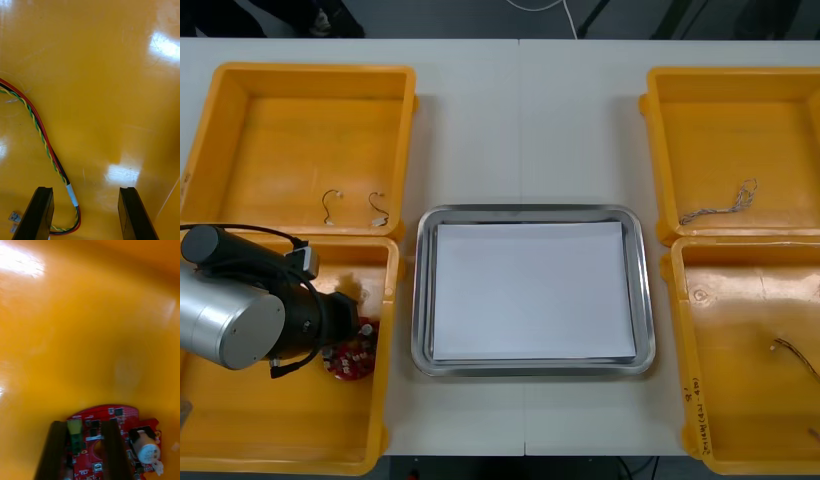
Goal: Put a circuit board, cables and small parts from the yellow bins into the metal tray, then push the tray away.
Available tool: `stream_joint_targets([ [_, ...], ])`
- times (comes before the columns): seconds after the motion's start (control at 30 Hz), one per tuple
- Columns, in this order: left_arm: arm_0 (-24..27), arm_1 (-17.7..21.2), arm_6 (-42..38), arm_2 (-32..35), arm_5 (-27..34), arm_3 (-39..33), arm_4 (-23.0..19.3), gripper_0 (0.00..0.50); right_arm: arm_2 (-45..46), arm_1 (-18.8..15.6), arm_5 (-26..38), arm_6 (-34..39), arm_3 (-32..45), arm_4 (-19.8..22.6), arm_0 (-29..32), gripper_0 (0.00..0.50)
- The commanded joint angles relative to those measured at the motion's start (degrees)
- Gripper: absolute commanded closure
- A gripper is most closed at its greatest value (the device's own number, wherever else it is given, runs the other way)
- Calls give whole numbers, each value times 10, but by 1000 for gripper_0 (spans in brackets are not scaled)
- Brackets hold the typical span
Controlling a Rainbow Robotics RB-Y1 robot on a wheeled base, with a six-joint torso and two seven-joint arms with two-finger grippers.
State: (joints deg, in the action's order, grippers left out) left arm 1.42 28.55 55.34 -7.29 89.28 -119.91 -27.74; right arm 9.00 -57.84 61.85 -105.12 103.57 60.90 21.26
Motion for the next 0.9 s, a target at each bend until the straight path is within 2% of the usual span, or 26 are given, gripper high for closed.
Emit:
stream_joint_targets([
  [0.03,-17,14,-42,-10,-7,-3,5,500,-14,-21,-5,-10,0,-2,-9,0],
  [0.47,-18,19,-36,-5,-9,-3,0,500,-39,-21,-11,-5,-8,-9,-10,0],
  [0.73,-17,22,3,32,-2,-3,-17,500,-43,-21,-19,-8,-20,-15,-11,0],
  [0.9,-9,21,30,62,23,-3,-28,500,-46,-21,-20,-5,-20,-16,-11,0],
])
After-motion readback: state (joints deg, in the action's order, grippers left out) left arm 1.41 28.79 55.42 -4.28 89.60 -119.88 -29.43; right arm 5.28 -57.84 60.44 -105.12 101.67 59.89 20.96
